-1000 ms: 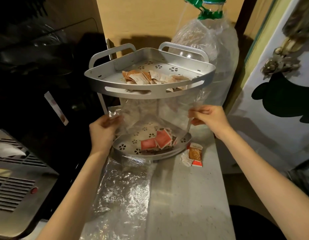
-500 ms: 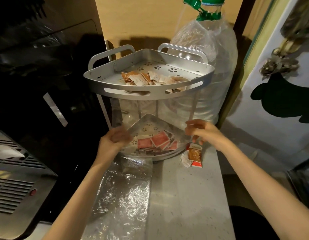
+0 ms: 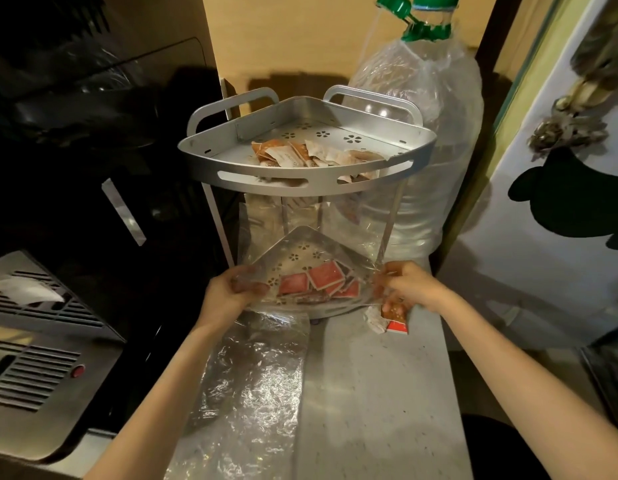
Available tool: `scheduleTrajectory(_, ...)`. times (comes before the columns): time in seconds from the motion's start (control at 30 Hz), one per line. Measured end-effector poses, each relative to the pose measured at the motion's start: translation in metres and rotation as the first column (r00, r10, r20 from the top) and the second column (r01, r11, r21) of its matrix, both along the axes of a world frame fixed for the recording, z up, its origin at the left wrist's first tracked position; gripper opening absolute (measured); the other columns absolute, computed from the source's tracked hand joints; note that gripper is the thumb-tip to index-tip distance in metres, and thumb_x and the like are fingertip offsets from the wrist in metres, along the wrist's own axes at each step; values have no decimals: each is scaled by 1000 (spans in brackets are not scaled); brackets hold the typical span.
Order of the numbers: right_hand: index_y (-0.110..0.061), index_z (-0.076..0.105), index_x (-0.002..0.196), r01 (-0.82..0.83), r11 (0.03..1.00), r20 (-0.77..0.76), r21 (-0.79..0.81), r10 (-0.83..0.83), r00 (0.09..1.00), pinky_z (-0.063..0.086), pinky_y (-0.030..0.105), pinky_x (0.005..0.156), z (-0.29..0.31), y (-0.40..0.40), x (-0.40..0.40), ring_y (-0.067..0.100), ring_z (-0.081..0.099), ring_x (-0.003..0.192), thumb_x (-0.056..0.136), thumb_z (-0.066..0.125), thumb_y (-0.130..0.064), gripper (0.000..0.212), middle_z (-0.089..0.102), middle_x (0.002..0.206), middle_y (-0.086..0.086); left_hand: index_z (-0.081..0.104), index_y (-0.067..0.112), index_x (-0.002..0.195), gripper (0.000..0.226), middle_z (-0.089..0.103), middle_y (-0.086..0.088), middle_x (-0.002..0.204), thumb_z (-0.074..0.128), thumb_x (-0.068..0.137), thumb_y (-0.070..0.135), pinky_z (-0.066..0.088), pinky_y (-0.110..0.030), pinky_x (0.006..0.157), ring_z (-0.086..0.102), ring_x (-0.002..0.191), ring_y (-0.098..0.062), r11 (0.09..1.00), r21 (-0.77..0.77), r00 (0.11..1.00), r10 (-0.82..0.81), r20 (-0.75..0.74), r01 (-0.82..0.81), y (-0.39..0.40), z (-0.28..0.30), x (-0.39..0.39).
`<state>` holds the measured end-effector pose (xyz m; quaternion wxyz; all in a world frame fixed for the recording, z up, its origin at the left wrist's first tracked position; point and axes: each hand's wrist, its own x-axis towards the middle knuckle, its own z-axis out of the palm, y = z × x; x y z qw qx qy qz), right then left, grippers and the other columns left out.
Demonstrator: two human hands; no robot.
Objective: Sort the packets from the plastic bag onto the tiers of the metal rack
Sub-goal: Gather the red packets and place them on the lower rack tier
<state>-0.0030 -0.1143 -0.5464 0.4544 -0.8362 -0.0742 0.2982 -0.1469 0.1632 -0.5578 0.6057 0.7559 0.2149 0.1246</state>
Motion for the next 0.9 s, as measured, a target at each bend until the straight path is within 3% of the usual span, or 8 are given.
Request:
scheduleTrajectory(0.1,-21,50,115,46,996,6,77,-47,999,51,25,40,10,1,-3,19,67,48,89,58,-22,26,65,92,8,62,18,104,41,68,4,76,77,67,5,52,-26,72,65,80,-12,999,34,999,27,25,-28,-1,11,-1)
scheduleTrajectory(0.27,-18,57,103,124,946,42,299,-143,989,53,24,40,37,0,-9,19,67,47,87,58,-18,16,66,82,13,62,23,98,33,71,-7,87,73,72,6,53,-14,61,67,83,-14,998,45,990,37,133,-44,-1,40,-1)
scheduleTrajectory(0.43,-16,66,88,227,820,6,525,-270,963,55,25,47,52,2,-13,15,63,47,88,58,-12,9,63,68,10,63,14,102,33,70,-16,93,73,72,7,53,-39,82,67,86,-25,998,13,979,64,191,-67,-9,62,-2)
scheduleTrajectory(0.57,-6,66,94,195,746,-86,637,-183,979,55,27,52,57,-5,-16,16,64,54,84,59,-4,12,66,68,9,65,13,93,19,72,-11,82,69,77,5,57,-25,71,71,72,-14,993,-17,965,120,235,-119,-10,68,-4)
scheduleTrajectory(0.67,-8,67,92,156,742,-67,652,-148,987,51,22,47,63,-9,-19,12,61,52,84,57,-2,14,69,64,3,66,8,94,13,71,5,67,64,82,5,54,-14,62,69,63,-5,991,-24,955,135,263,-133,-10,70,-8)
scheduleTrajectory(0.77,-13,67,95,120,792,43,599,-181,982,30,14,35,69,-13,-24,4,47,43,85,59,-8,13,71,67,-1,67,17,82,8,71,6,60,65,82,9,54,-18,60,68,61,-8,989,-9,950,141,278,-144,-12,72,-15)
scheduleTrajectory(0.83,-16,68,95,109,819,106,563,-203,973,27,15,39,71,-15,-29,4,43,47,84,62,-12,13,73,71,-2,67,13,85,5,72,-7,71,67,81,12,55,-29,67,68,72,-23,986,-17,947,164,278,-166,-12,74,-17)
scheduleTrajectory(0.9,-21,69,97,119,852,173,510,-237,956,36,18,50,73,-17,-36,6,54,61,82,65,-18,15,74,78,-1,61,12,113,34,70,-19,94,69,80,16,56,-35,79,67,87,-30,980,6,949,192,250,-199,-13,75,-20)
